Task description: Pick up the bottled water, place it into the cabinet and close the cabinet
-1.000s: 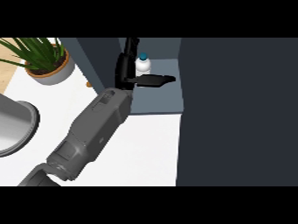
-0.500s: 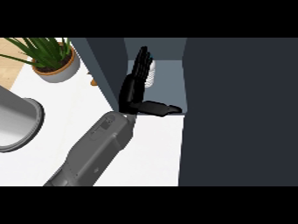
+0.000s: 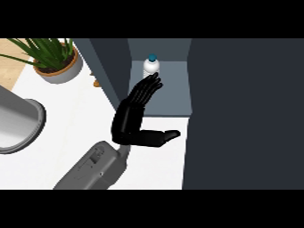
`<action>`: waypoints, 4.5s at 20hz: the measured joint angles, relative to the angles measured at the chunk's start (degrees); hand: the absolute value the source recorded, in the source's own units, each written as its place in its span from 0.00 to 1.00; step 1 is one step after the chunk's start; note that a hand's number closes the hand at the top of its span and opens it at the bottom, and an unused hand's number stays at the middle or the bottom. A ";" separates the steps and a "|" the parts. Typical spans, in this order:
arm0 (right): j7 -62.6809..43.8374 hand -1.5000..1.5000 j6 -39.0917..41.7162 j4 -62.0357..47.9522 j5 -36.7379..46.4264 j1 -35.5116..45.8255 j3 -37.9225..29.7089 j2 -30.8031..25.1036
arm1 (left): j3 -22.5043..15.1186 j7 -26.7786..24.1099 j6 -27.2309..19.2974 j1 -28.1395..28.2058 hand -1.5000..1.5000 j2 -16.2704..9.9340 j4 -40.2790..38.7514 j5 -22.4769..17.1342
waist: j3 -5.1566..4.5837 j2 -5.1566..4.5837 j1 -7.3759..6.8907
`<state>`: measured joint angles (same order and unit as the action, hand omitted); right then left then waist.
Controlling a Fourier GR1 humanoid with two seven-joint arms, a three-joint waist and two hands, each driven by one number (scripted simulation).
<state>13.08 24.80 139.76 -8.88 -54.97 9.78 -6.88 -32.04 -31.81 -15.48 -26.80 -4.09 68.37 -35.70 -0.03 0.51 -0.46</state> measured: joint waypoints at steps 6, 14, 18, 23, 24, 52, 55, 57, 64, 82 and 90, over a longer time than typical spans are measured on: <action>-0.18 1.00 4.77 1.43 3.56 -0.18 1.65 -5.19 | -1.18 3.90 0.80 7.96 1.00 -5.44 10.91 -0.62 | -0.01 0.01 -0.08; 2.75 1.00 11.19 3.09 6.72 -1.76 6.84 -10.56 | 0.43 3.31 1.24 20.06 0.00 -13.34 22.97 -1.09 | -0.05 0.27 0.19; 3.15 1.00 12.24 3.29 7.67 -2.36 11.10 -11.58 | 3.29 2.63 3.19 25.64 0.00 -17.31 27.44 -3.32 | -0.13 0.32 0.35; 0.95 1.00 13.03 3.43 8.61 -1.23 17.68 -13.28 | 6.50 3.35 5.06 31.27 0.00 -20.99 33.06 -7.06 | -0.27 0.45 -0.14; 0.42 1.00 12.94 3.47 8.76 -0.63 18.56 -13.54 | 7.52 3.28 5.74 32.17 0.00 -21.82 33.63 -7.88 | -0.31 0.47 -0.28; -10.32 1.00 3.23 2.89 8.76 12.89 26.11 -13.81 | 20.54 3.05 24.08 44.61 0.00 -35.95 38.91 -19.01 | -0.93 -1.60 -8.74; -11.17 1.00 3.58 2.86 8.52 14.98 25.89 -14.29 | 20.98 3.34 25.19 44.91 0.00 -36.86 38.91 -19.24 | -1.02 -1.93 -10.05; -11.70 1.00 3.91 2.80 8.36 16.41 25.75 -14.60 | 21.35 3.46 25.85 44.74 0.00 -37.39 38.69 -19.35 | -1.08 -2.13 -10.60; -12.97 1.00 6.52 2.80 7.95 23.74 23.91 -17.65 | 22.29 3.87 27.73 44.31 0.00 -38.70 38.45 -19.99 | -1.38 -2.11 -13.27; -19.04 1.00 8.59 2.11 7.34 35.14 23.98 -18.37 | 24.11 4.52 30.23 43.70 0.00 -40.18 36.84 -21.63 | -1.79 -2.41 -13.31; -19.35 1.00 9.59 0.24 3.30 36.14 23.96 -17.00 | 24.82 4.71 31.16 42.63 0.00 -40.75 36.56 -22.09 | -1.79 -3.95 -14.97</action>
<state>-6.27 34.38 140.00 -5.58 -18.83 33.74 -23.89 -7.22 -27.10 15.68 15.83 -44.83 104.93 -57.79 -1.82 -3.44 -15.43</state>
